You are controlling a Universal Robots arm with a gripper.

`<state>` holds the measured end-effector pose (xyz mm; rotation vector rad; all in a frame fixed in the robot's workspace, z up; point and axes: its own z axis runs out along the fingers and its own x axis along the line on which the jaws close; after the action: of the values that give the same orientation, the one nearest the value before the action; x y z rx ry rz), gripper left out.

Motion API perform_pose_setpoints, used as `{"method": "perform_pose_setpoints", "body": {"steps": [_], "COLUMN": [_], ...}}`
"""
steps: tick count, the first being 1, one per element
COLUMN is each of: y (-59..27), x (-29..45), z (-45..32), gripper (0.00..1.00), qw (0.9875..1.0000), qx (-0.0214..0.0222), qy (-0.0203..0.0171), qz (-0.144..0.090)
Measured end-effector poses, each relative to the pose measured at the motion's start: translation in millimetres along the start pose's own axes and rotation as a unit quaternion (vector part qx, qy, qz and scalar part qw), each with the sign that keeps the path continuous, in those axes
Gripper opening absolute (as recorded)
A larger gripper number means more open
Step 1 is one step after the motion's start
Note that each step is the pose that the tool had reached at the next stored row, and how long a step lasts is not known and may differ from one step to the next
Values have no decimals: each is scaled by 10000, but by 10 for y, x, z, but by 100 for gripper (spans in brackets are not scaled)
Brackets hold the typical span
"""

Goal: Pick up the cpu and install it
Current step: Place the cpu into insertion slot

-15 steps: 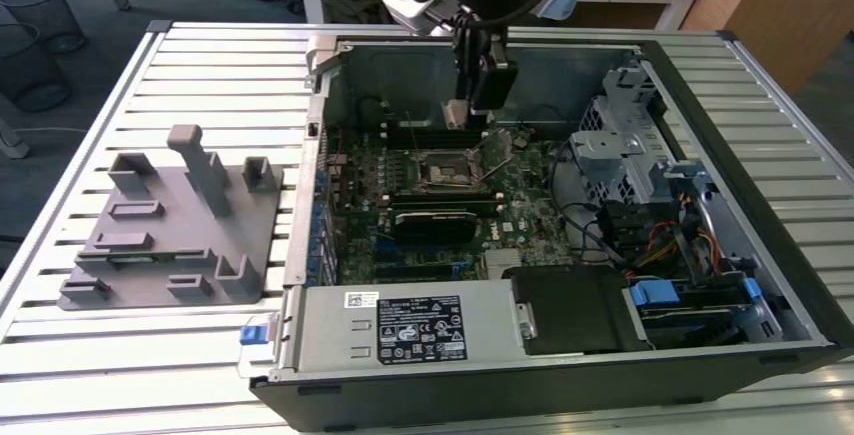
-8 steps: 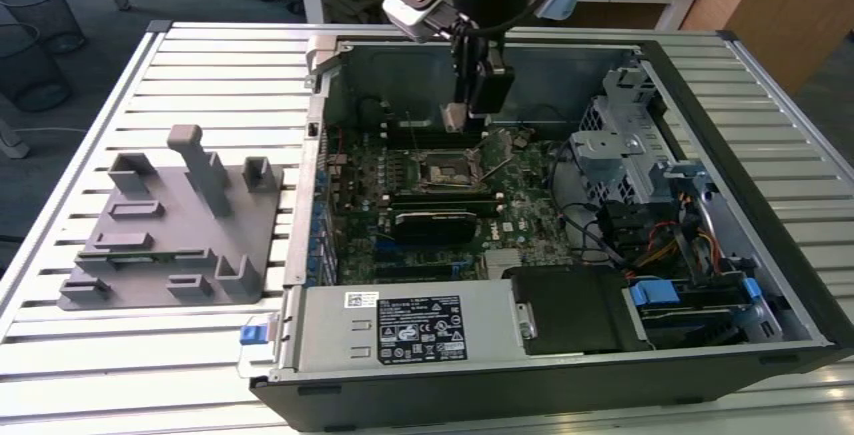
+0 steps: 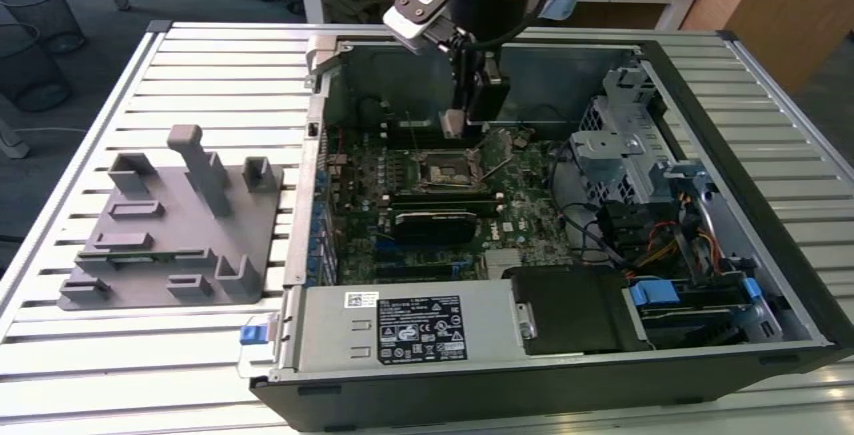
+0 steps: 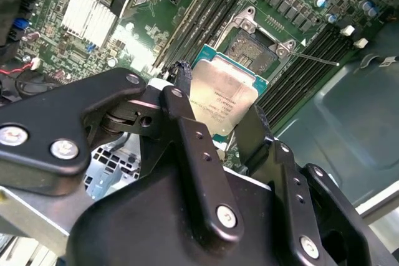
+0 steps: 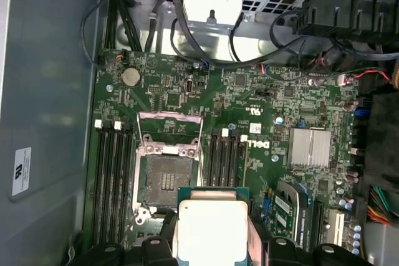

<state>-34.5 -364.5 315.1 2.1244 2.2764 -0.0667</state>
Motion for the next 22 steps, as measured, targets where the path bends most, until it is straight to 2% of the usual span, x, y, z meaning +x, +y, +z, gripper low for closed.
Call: {"method": "perform_pose_setpoints", "body": {"steps": [22], "y": [2], "x": [21], "z": [143], "gripper": [53], "qw": [10000], "qx": [1], "qy": [-2], "qz": [1]}}
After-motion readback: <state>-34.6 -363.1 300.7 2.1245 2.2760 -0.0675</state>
